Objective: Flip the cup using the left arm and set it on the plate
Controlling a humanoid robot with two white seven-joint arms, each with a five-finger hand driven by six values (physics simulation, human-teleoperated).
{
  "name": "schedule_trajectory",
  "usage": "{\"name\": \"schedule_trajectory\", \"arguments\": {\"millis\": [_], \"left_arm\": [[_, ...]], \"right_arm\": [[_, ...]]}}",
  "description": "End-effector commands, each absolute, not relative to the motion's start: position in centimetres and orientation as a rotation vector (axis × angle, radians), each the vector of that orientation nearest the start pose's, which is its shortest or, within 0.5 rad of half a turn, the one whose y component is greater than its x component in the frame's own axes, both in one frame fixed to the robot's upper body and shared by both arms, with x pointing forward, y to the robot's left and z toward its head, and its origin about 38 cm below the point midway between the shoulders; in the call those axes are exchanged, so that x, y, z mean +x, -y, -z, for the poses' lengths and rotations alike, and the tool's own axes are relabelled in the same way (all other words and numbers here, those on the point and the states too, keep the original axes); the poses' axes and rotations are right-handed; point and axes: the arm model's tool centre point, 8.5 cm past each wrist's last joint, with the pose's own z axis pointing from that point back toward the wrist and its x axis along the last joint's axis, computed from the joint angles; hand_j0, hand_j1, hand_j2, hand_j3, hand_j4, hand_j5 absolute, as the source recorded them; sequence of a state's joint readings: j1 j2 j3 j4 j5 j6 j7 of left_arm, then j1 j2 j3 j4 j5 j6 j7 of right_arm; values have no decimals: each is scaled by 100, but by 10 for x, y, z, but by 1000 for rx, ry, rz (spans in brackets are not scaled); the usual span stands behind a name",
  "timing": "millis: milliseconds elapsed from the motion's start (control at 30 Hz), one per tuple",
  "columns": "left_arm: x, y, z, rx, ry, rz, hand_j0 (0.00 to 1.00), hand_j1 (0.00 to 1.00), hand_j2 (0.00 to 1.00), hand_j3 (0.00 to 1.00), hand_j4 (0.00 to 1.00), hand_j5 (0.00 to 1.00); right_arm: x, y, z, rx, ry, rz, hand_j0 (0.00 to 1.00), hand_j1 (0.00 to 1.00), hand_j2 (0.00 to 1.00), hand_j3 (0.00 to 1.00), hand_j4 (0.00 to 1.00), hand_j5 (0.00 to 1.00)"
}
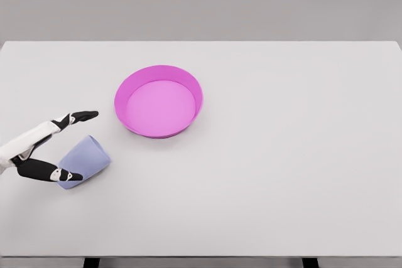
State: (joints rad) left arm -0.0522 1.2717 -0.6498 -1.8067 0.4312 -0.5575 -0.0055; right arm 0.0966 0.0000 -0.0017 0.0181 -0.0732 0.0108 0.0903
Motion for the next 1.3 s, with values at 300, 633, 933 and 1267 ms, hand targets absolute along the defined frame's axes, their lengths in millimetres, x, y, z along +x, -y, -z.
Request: {"name": "schedule_trajectory", "arguments": {"millis": [300,633,933,1267], "left_arm": [[302,-350,-191,-158,1728,1114,100,100,100,100,100,100],[302,-379,-213,-57,1646,1215,100,100,100,100,100,100],[296,-422,-256,94,1473,1368,100,100,100,100,100,100],[308,-428,-246,158,1463,1161,100,100,100,100,100,100]], "right_arm": [[-69,264,258,-1,-119,86,100,100,100,100,100,100],[-69,264,258,-1,-119,84,100,100,100,100,100,100],[-69,264,258,-1,-119,84,100,100,100,100,100,100],[-69,264,258,-1,-119,86,100,100,100,100,100,100]]}}
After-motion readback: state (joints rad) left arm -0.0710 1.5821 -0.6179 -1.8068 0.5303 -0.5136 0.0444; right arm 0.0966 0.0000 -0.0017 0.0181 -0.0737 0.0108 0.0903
